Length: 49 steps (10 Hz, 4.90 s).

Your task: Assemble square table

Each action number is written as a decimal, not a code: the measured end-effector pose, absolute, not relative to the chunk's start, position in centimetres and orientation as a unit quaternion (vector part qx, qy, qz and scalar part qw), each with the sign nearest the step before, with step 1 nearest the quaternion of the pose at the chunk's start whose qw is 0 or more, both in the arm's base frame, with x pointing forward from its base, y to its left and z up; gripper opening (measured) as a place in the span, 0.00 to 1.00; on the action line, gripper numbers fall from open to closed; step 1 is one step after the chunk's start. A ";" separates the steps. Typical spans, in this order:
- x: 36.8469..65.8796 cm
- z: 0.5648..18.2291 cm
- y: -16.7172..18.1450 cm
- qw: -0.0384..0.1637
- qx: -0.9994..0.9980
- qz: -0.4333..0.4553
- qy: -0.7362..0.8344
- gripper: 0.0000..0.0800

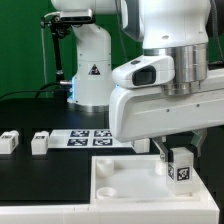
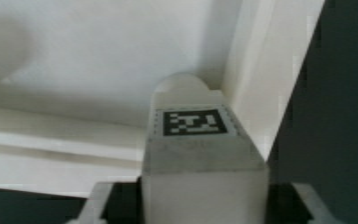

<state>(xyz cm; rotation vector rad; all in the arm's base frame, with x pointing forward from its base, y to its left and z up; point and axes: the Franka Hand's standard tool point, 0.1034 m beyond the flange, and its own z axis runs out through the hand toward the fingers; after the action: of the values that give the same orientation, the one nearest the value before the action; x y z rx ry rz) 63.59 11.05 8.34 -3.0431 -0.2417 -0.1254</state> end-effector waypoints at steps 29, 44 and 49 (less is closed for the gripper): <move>63.9 7.9 11.2 0.016 -0.987 -0.055 -0.148 0.81; 63.8 7.8 10.8 0.051 -0.963 -0.044 0.261 0.36; 63.6 7.8 11.0 0.062 -0.902 -0.025 0.426 0.36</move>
Offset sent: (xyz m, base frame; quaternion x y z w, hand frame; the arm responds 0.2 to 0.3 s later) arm -0.0084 -0.0014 -0.0024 0.0044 0.0125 0.2847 0.9585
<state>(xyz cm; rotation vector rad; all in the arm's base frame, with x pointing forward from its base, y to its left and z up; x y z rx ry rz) 63.64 10.98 7.77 -2.7269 1.2881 -0.0744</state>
